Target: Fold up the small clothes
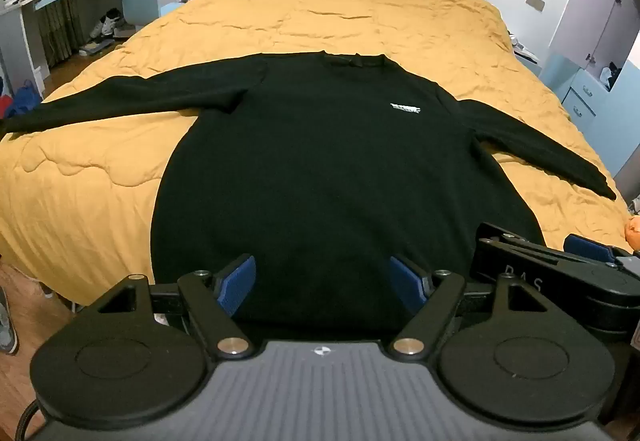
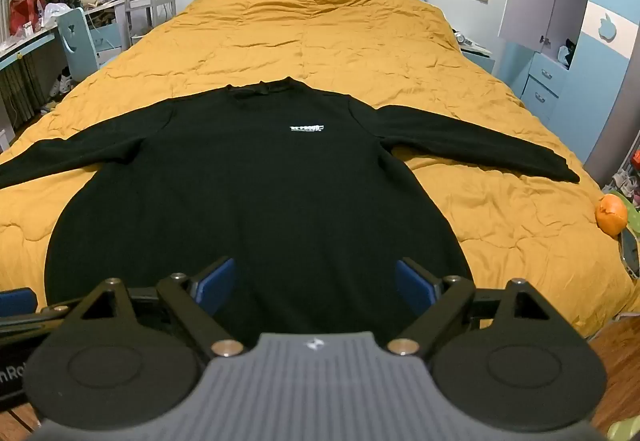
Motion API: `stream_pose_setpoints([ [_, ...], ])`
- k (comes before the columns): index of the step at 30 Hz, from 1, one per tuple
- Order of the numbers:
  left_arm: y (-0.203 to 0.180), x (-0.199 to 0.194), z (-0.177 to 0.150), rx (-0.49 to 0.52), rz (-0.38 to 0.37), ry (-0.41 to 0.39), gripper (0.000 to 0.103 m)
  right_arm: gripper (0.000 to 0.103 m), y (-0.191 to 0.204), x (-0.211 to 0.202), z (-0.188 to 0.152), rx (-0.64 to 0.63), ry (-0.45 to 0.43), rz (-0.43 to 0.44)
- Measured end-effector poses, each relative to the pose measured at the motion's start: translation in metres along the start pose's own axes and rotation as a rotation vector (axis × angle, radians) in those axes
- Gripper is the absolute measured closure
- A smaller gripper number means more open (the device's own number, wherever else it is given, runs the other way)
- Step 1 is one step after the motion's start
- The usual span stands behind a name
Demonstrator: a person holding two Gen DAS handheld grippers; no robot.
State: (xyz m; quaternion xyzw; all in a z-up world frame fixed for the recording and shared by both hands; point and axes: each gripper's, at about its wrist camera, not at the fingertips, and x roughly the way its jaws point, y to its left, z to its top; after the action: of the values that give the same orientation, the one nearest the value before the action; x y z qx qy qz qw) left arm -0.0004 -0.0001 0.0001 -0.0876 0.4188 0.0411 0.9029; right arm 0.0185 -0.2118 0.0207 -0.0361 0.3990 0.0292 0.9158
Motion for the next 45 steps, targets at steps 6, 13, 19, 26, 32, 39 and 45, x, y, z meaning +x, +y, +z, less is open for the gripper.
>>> stream_pose_setpoints([
  [6,0.0002,-0.0016,-0.0005,-0.002,-0.002,0.002,0.014,0.02,0.0006,-0.0013,-0.0003,-0.003,0.001,-0.005],
  [13,0.0002,-0.0002,-0.0004,0.0,0.0,0.009,0.014,0.02,0.001,-0.0015,-0.0036,-0.003,-0.001,-0.005],
  [19,0.0028,0.0006,0.0004,-0.001,0.002,0.011,0.014,0.02,0.0008,-0.001,-0.0028,-0.002,0.001,-0.006],
  [26,0.0023,-0.0011,-0.0014,-0.005,0.002,0.014,0.014,0.02,0.0011,-0.0028,-0.001,-0.003,0.0,-0.007],
  [32,0.0014,0.0023,-0.0004,-0.006,0.004,0.02,0.014,0.02,-0.002,-0.0011,-0.0015,-0.002,0.001,-0.007],
  [39,0.0006,0.0032,-0.0011,0.0,0.004,0.022,0.014,0.02,-0.0046,0.0041,0.0002,-0.001,0.002,-0.012],
  [45,0.0003,0.0036,-0.0015,-0.001,0.005,0.023,0.014,0.02,-0.0052,0.0044,0.0003,-0.002,0.003,-0.012],
])
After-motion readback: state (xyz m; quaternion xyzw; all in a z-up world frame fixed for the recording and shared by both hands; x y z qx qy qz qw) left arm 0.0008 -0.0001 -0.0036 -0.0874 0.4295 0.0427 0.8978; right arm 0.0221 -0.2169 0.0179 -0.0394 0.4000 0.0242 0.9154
